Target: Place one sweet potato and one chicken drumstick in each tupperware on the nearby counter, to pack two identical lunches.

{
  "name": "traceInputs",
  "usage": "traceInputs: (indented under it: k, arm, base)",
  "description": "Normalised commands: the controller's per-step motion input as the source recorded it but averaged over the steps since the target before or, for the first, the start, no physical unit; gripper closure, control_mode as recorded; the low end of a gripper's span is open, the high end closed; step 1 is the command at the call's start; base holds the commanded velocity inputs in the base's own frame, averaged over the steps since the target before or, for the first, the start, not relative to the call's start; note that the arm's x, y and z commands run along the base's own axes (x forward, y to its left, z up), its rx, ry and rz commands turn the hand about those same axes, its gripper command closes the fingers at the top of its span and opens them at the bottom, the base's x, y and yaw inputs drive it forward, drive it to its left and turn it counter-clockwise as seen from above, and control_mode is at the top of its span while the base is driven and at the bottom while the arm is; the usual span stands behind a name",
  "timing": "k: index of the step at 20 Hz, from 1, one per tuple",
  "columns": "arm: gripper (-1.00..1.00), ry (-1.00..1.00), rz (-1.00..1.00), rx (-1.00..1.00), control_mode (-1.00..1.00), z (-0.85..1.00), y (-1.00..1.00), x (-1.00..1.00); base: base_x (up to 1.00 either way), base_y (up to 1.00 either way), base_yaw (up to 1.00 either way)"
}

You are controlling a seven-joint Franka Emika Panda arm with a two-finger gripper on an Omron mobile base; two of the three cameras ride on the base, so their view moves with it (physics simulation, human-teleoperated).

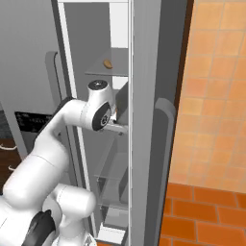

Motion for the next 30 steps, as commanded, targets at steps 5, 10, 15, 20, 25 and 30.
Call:
traceInputs:
  k: [5,10,15,20,25,30]
  arm:
    - [-1.00,-0.02,-0.07,-0.05,-1.00,-0.41,-0.02,0.59]
    - [-1.00,-0.02,-0.05,-0.03,-1.00,-0.33,-0.14,0.65]
    - [-1.00,-0.01,-0.03,0.00,-1.00,-0.09,-0.22,0.59]
    - [-1.00,0.00,0.00,0.00,-1.00,-0.08,-0.23,0.62]
    - [-1.00,0.00,0.00,0.00,-1.00,-0.16,-0.32,0.57]
    - [-1.00,0.00,0.00,0.00,-1.00,-0.20,-0.33,0.61]
  base:
    - [0.00,0.00,0.00]
    - [0.00,0.00,0.00]
    - [0.00,0.00,0.00]
    - [0.00,0.00,0.00]
    - [0.00,0.00,0.00]
    - [0.00,0.00,0.00]
